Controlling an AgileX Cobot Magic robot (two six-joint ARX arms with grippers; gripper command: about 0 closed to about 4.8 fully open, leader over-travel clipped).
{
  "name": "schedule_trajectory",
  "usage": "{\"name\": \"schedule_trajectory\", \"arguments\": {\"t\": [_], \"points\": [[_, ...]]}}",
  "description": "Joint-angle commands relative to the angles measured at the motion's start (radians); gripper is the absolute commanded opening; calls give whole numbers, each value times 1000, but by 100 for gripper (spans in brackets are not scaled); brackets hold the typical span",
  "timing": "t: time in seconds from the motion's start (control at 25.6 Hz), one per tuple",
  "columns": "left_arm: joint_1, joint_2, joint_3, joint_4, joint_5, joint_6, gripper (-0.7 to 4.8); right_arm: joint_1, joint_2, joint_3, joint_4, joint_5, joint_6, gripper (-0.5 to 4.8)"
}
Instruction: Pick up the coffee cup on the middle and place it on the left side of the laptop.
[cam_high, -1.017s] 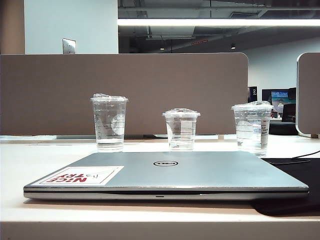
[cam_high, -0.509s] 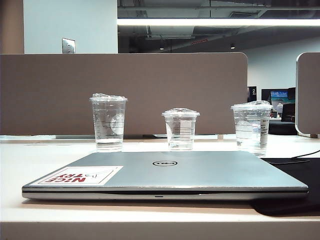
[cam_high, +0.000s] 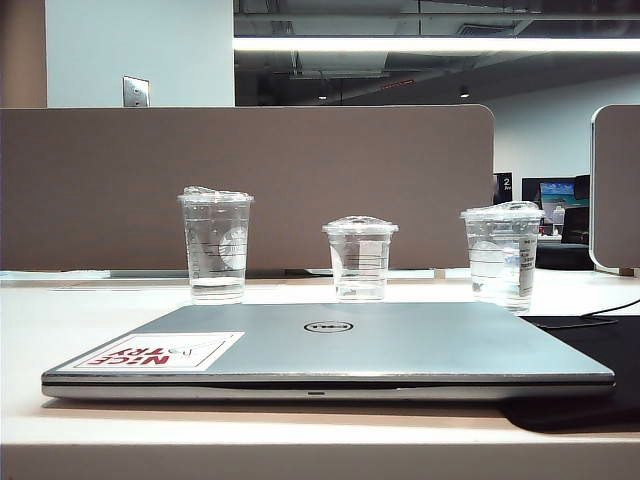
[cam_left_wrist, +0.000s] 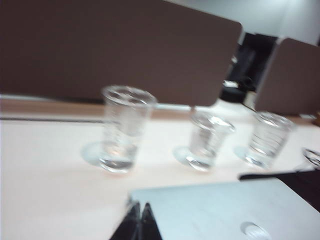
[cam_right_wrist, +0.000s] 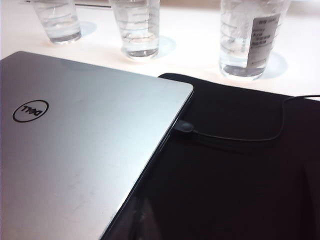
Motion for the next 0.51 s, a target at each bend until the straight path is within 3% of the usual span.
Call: {"name": "schedule_trajectory", "arguments": {"t": [0.04,0.2,0.27,0.51], "points": [[-56,126,58,84,8,34,-5,-1,0,-4,18,2,0,-5],[-147,393,146,179,-6,183,-5,-1,0,-4,19,1,0,-5],[-195,710,234,354,21,253,-5,-1,0,-4,18,1,0,-5],[-198,1168,407,639,110,225,-1,-1,0,-4,18,2,0,-5]]}}
